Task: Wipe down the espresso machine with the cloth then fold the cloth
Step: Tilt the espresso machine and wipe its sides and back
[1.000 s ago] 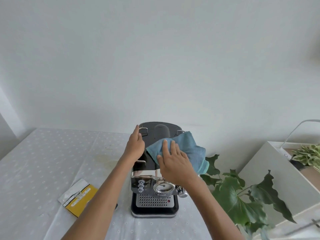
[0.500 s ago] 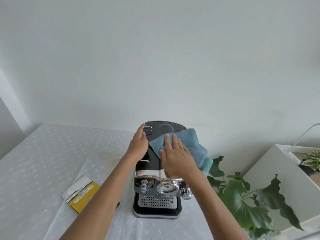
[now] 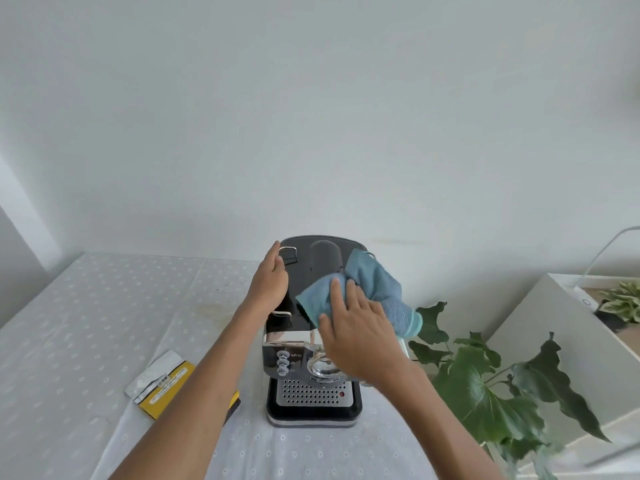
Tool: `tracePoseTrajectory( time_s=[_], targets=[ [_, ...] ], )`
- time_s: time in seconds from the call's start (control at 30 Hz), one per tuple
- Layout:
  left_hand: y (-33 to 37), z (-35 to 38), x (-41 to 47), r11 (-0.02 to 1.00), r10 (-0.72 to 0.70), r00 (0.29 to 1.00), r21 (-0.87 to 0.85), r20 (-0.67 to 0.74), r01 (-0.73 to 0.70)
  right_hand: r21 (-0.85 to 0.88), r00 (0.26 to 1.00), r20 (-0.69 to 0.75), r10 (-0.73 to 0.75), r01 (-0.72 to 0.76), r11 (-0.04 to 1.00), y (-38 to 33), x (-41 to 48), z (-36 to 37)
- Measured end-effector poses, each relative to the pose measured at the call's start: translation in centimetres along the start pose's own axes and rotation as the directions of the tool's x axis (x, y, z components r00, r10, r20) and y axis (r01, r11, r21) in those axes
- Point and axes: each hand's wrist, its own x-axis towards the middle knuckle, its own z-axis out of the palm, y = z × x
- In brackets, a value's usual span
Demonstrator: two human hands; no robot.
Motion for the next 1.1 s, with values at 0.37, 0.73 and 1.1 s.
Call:
tracePoseTrajectory(
  time_s=[0.37, 0.73, 1.1],
  targets=[
    [0.7, 0.0, -0.3, 0.955, 0.018, 1.000, 0.295, -0.023, -0.011, 0.003, 0.999, -0.029, 0.018, -0.018, 1.000, 2.0, 5.4, -0.7],
    [1.4, 0.4, -0.9, 0.925, 0.012, 0.999, 0.379, -0.045, 0.006, -0.126, 0.890, -0.402, -0.216, 0.179, 0.976, 1.5, -1.5, 0.6],
    [3.4, 3.1, -1.3, 0.680, 0.190, 0.977, 0.705, 0.097, -0.202, 0.975, 0.872, -0.201, 0.445, 0.135, 0.176, 12.0, 3.4, -6.4]
  ],
)
